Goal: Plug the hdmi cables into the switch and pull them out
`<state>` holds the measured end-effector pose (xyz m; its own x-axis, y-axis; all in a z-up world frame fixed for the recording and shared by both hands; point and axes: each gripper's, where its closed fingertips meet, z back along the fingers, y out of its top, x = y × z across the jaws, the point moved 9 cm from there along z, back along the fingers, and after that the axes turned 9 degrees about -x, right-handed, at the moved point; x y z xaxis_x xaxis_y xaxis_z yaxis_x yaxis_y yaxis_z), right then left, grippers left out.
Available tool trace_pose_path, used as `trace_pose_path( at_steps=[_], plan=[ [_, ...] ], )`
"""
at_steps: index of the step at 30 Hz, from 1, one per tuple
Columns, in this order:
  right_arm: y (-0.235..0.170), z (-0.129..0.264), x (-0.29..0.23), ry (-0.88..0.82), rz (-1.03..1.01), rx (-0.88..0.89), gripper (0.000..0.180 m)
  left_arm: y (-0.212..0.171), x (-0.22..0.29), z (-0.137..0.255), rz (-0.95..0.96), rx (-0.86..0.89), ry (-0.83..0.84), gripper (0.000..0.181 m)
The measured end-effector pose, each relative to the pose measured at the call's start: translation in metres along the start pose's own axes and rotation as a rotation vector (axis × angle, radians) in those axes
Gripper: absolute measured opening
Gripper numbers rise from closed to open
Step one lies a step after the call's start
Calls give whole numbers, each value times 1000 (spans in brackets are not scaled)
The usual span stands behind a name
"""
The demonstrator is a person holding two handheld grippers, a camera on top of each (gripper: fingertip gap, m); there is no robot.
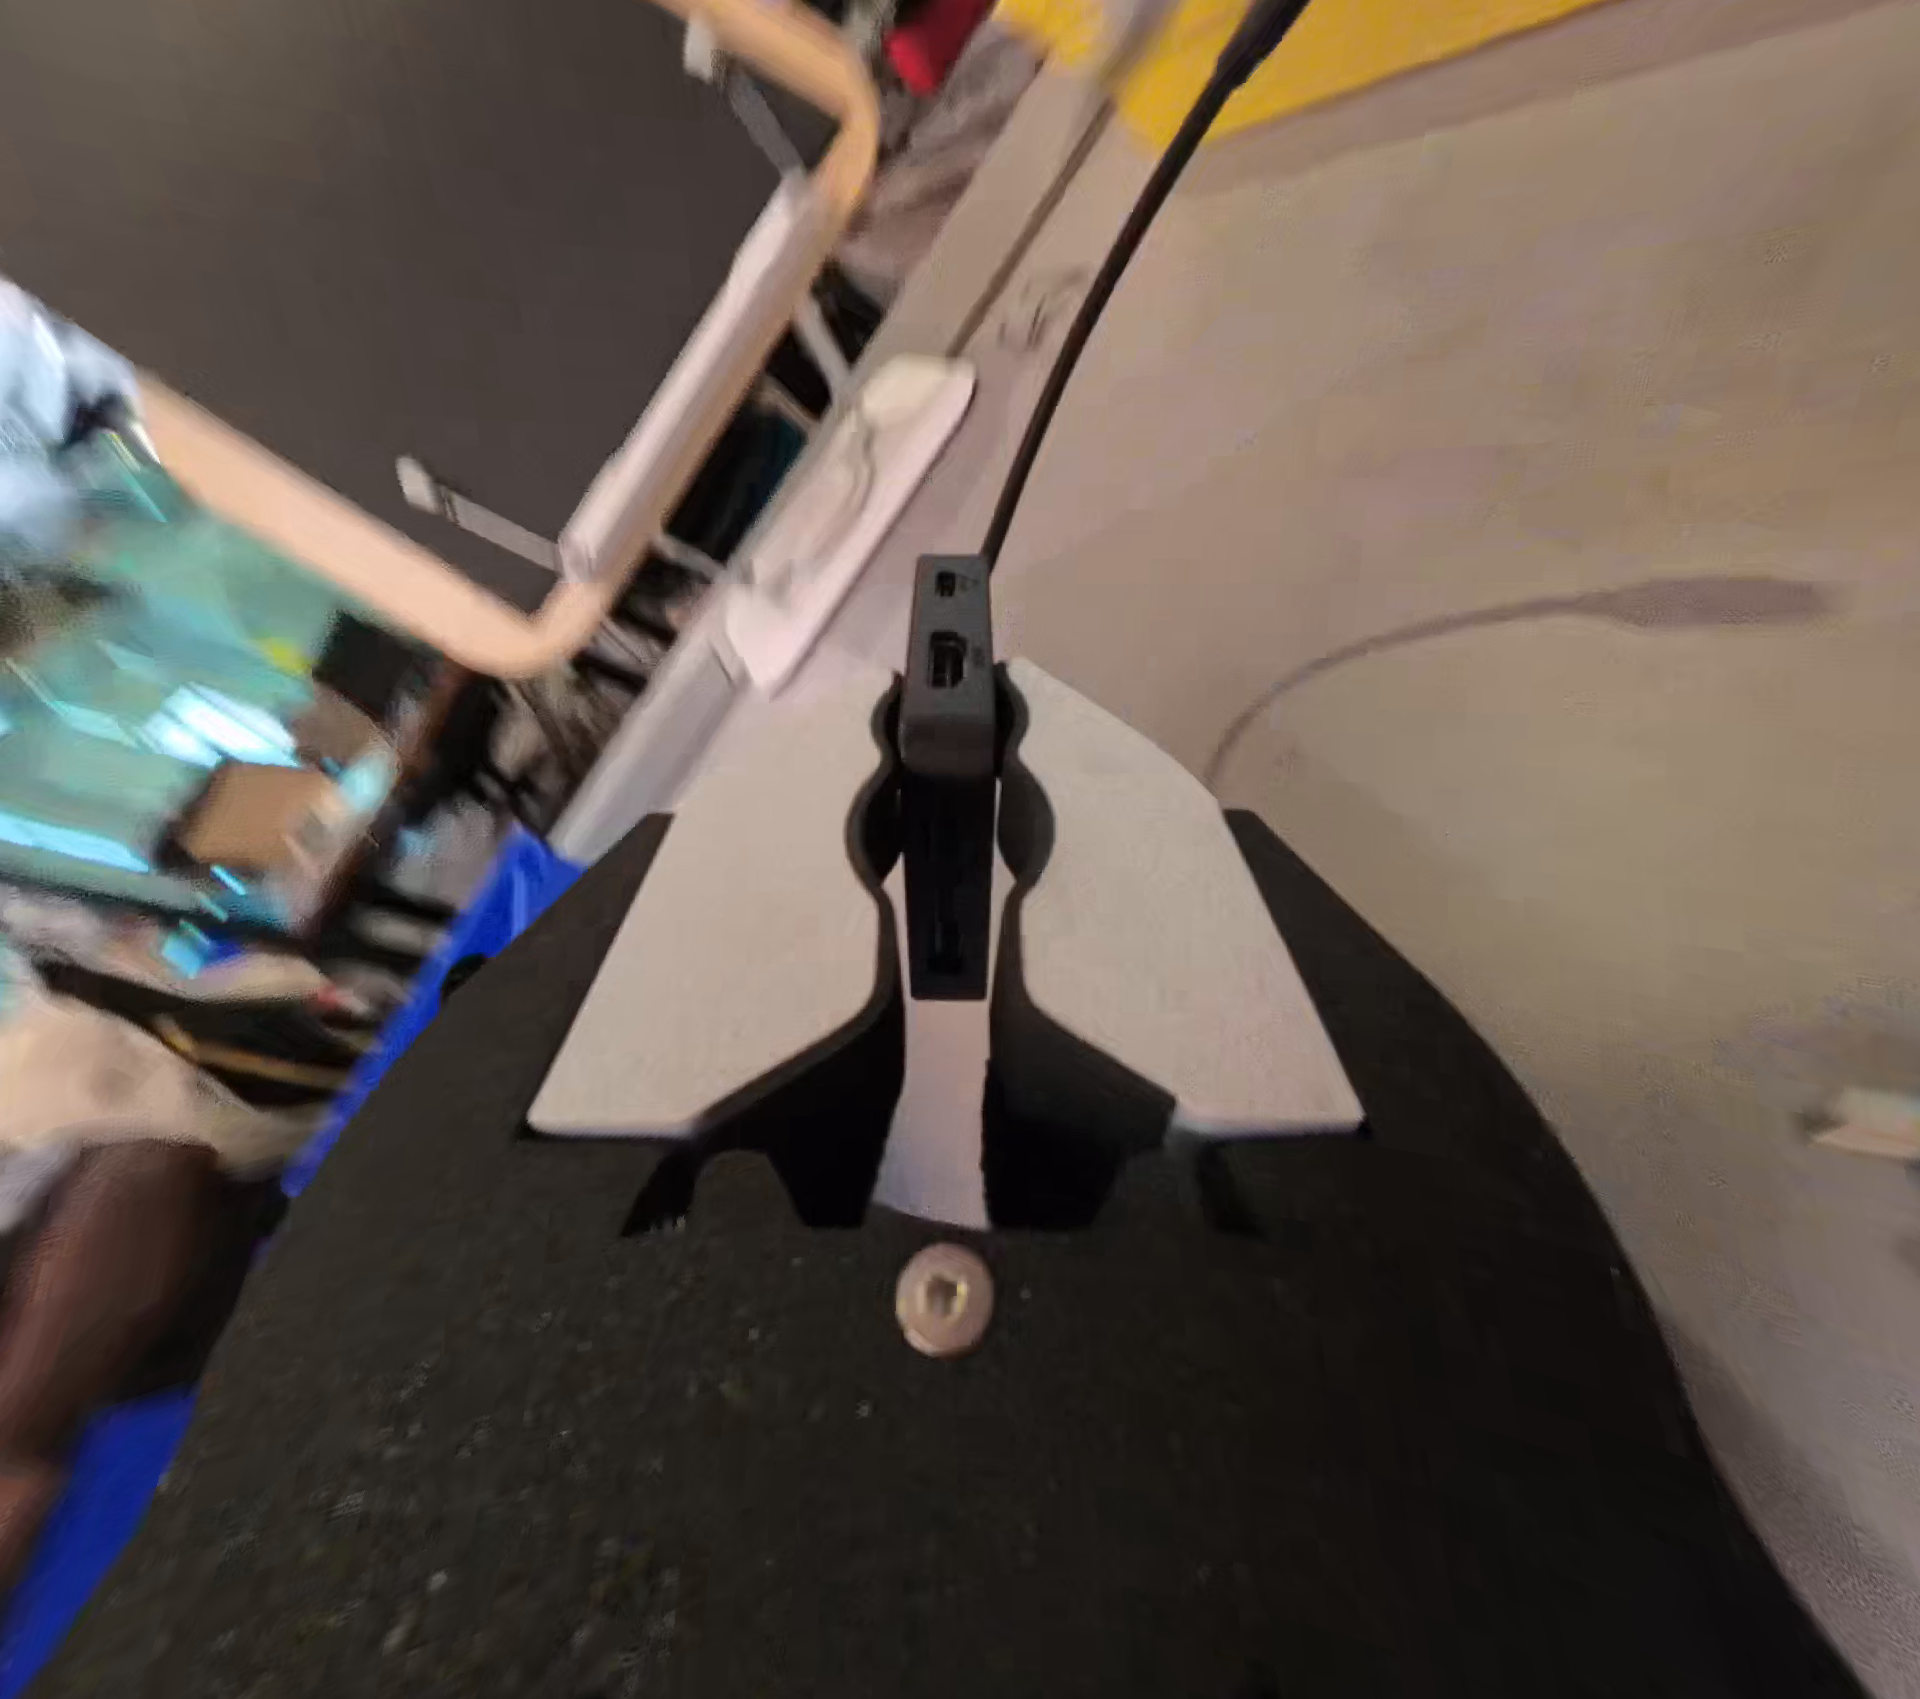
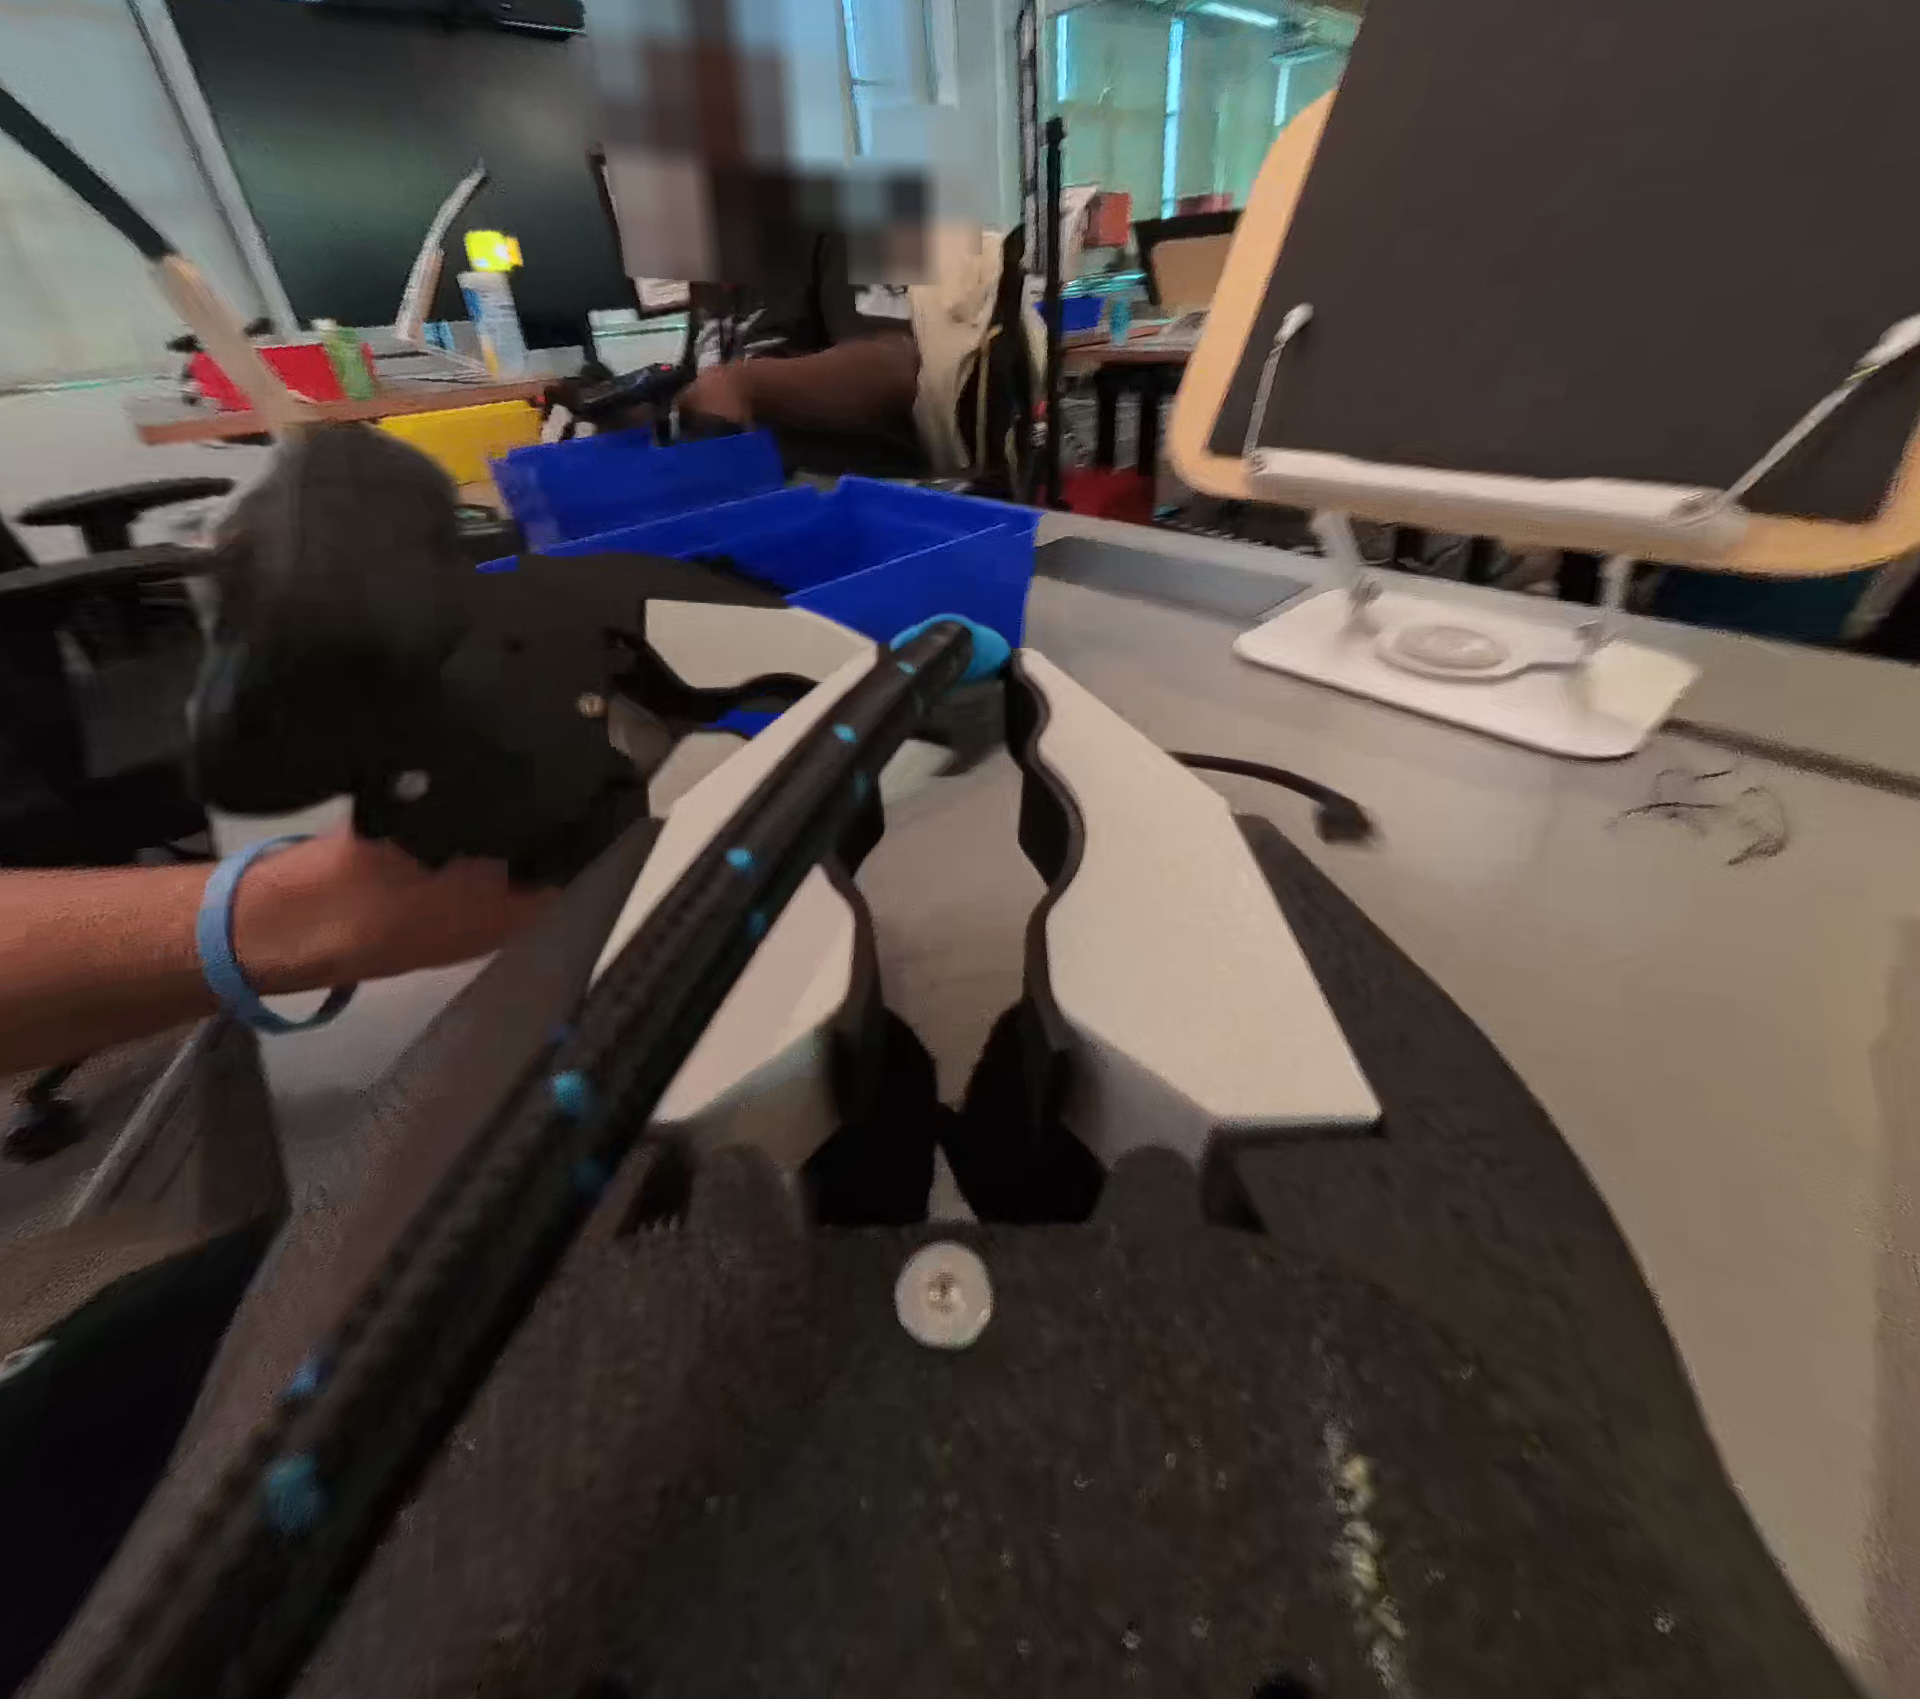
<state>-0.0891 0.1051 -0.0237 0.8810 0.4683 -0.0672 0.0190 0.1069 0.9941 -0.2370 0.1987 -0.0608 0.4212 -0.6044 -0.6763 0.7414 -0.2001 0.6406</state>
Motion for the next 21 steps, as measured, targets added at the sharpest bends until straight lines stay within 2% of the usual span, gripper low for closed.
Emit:
trace_pose_path(
  at_steps=[2,5,9,13,16,18,21],
  plan=[
    [11,14,14,-37,40,4,20,-12,-17,0,85,29,-22,14],
    [22,20,37,-55,23,-58,20,4,-10,10,95,69,-71,14],
    [76,32,72,-100,100,-270,20,5,-9,25,192,107,-171,14],
    [132,54,131,-376,251,-564,21,-14,-10,45,263,68,-179,14],
    [161,64,189,-593,269,-688,21,-32,-10,57,314,37,-194,14],
    [166,67,225,-717,276,-778,21,-42,-13,60,341,17,-207,14],
    [141,68,271,-821,255,-1047,20,-48,-19,63,378,12,-213,14]
  ],
)
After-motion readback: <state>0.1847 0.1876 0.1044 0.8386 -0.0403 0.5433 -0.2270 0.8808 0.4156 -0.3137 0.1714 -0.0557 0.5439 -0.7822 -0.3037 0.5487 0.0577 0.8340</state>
